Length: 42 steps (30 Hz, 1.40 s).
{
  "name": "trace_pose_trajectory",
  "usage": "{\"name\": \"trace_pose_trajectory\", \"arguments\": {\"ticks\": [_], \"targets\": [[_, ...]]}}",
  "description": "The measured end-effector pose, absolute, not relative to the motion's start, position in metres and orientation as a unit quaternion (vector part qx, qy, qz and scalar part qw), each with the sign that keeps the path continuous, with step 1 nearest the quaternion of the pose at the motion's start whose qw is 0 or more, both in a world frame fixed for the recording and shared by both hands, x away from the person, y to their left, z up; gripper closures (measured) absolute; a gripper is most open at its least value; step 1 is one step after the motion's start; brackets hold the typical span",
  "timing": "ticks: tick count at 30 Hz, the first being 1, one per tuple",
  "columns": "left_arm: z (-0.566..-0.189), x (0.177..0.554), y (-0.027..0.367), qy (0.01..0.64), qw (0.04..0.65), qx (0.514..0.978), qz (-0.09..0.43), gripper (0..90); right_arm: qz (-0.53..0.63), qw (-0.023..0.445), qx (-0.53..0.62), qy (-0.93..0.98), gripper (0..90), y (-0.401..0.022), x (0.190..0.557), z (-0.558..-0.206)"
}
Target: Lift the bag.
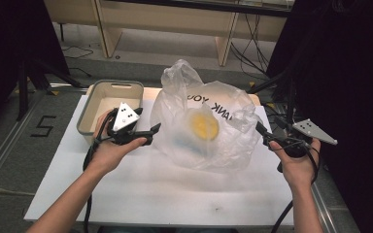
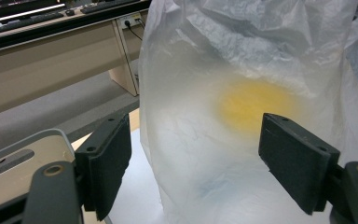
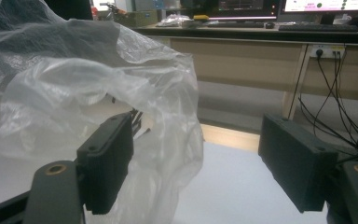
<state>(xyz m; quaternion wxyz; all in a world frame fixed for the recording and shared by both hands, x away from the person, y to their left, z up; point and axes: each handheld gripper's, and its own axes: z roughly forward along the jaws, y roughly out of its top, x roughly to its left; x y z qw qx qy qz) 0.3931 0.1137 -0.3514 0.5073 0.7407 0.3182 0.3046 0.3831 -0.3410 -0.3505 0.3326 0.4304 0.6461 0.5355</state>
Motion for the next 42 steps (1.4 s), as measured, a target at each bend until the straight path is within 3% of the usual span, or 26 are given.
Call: {"name": "trace_pose_trajectory", "arguments": {"ticks": [42], "targets": [[-0.406, 0.345, 0.148, 0.305, 0.487, 0.783, 0.239, 20.3, 0.502, 0.246, 0.38, 0.737, 26.2, -0.329, 0.327, -0.422]]}}
